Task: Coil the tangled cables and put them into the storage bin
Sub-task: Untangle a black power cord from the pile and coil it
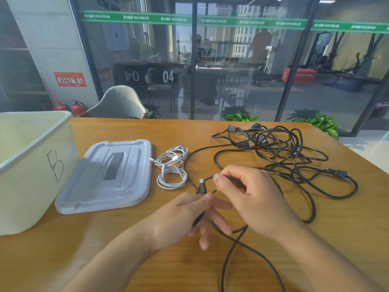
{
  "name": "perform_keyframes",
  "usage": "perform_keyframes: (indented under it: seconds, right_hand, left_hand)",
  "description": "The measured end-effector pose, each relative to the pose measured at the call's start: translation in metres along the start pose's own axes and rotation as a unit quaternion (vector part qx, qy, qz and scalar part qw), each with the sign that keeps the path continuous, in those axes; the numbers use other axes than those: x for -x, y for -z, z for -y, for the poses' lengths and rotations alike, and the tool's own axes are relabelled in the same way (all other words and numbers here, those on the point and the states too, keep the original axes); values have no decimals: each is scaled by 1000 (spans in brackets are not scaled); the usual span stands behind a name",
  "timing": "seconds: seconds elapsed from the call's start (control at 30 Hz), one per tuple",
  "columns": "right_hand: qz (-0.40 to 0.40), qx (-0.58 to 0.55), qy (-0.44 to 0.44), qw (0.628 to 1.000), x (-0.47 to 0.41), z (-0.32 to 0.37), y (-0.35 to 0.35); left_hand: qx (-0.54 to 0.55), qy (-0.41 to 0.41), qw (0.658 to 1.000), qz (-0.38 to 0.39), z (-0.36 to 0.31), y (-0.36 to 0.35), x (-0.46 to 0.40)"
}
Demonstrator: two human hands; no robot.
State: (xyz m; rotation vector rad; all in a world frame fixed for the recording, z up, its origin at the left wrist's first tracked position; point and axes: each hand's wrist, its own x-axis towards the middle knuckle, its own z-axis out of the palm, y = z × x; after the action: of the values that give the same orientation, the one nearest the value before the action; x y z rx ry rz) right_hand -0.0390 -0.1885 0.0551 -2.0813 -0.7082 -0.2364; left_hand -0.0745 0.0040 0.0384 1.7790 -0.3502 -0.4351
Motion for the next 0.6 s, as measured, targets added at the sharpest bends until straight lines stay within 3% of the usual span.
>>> perform_keyframes:
  seconds: [0.17,0.3,0.43,0.6]
  right_hand:
    - [99,-171,-81,977,0,7,2]
    - [151,-236,-100,955,1,11,-1]
    - [195,-244,-98,945,7,13,-14]
    - [196,-184,-87,959,12,14,-27]
  left_hand:
    - [78,-58,992,-77,10,6,-7]
    - [86,-82,988,-94,16,12,-11]
    - [95,-77,988,-99,16,6,-12]
    - [97,-112,980,-134,9,7,-8]
